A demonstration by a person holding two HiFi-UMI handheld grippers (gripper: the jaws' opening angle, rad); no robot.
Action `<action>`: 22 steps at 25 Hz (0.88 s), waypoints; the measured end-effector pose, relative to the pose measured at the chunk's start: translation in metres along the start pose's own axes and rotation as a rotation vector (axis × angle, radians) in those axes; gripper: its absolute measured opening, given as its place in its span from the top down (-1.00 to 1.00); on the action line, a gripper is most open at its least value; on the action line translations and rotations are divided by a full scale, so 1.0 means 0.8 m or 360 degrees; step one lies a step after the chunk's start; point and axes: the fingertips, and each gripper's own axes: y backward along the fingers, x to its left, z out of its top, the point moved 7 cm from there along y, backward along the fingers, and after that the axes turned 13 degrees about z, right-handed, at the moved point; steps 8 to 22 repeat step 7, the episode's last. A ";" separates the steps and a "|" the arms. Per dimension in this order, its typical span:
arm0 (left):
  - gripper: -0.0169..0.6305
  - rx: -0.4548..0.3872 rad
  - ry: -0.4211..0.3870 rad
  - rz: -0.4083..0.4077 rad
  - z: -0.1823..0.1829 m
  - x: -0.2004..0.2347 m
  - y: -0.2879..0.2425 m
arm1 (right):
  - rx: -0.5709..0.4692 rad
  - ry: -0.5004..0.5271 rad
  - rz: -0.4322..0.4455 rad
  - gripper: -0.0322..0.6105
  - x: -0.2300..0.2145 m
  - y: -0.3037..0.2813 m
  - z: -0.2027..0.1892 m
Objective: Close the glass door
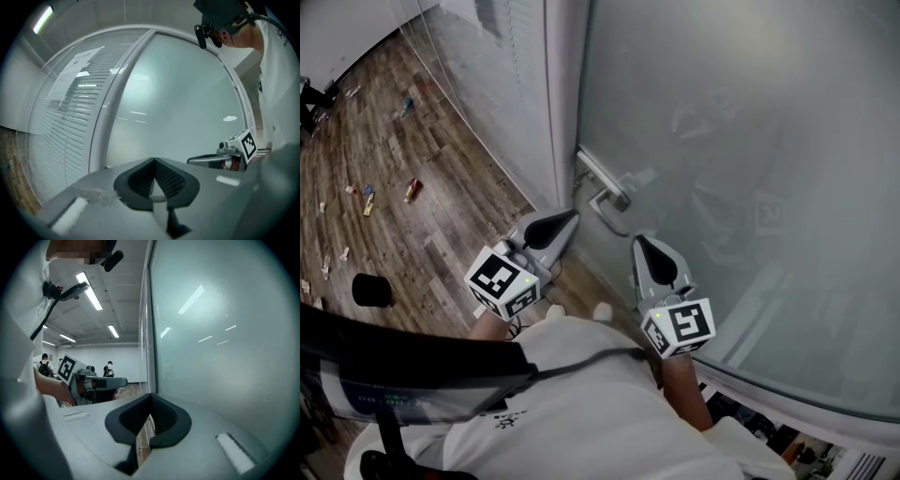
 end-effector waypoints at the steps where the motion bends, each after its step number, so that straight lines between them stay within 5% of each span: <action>1: 0.94 0.0001 0.0001 0.0003 0.000 0.001 -0.001 | 0.0001 0.0002 0.0001 0.88 -0.001 -0.001 0.000; 22: 0.94 -0.0003 -0.0015 -0.0008 0.000 0.005 -0.002 | 0.0025 0.0012 0.0005 0.88 -0.002 -0.007 -0.001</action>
